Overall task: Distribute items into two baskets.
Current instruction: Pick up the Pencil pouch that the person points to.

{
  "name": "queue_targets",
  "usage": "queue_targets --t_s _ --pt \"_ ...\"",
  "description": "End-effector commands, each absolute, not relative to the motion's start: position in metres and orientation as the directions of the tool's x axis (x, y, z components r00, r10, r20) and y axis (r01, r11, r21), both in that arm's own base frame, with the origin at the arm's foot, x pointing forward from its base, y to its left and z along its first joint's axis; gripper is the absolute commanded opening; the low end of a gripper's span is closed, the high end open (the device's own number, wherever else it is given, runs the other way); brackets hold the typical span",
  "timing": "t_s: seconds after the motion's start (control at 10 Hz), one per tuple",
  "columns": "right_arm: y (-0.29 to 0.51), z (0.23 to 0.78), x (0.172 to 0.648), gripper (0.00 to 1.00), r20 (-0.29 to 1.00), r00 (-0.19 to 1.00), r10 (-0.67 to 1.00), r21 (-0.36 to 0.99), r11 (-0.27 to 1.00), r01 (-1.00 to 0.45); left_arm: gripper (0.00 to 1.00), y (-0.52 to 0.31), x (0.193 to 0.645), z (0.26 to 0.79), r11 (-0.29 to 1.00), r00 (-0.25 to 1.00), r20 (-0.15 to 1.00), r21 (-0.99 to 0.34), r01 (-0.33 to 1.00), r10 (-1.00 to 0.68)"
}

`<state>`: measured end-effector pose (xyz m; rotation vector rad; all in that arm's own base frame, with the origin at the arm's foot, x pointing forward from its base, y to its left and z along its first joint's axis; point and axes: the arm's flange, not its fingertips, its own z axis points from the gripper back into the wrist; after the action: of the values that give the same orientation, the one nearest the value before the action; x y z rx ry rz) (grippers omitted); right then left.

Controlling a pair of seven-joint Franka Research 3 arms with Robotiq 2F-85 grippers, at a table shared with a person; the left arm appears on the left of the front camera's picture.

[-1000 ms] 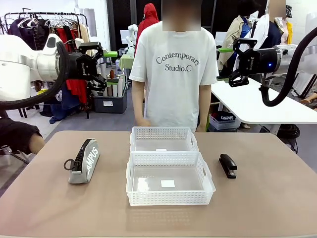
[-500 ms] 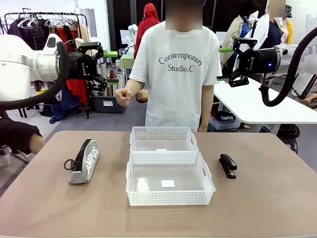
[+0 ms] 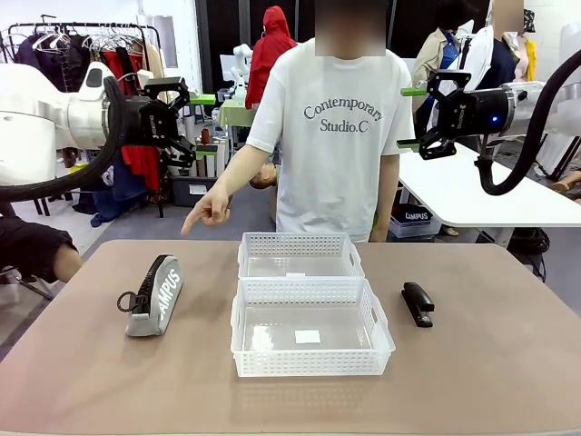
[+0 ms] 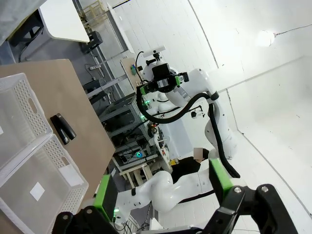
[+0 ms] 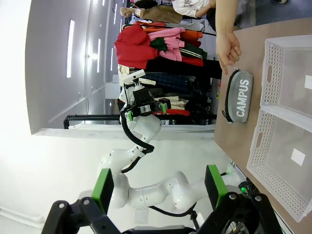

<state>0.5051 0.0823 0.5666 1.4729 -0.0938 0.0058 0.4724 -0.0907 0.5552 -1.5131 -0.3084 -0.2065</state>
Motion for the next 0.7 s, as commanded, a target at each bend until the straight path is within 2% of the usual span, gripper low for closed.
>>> queue_targets --t_s 0.0,0.6 --pt "0.0826 0.5679 0.5053 1.00 0.067 0.996 -0.053 0.993 0.097 -0.062 1.00 -0.0897 0.4723 0.5561 0.049 0.944 0.326 -0.945 0.323 0.059" --pt "0.0826 0.5679 0.5053 1.00 0.067 0.996 -0.053 0.993 0.097 -0.062 1.00 -0.0897 0.4723 0.5561 0.049 0.944 0.326 -0.945 0.323 0.059"
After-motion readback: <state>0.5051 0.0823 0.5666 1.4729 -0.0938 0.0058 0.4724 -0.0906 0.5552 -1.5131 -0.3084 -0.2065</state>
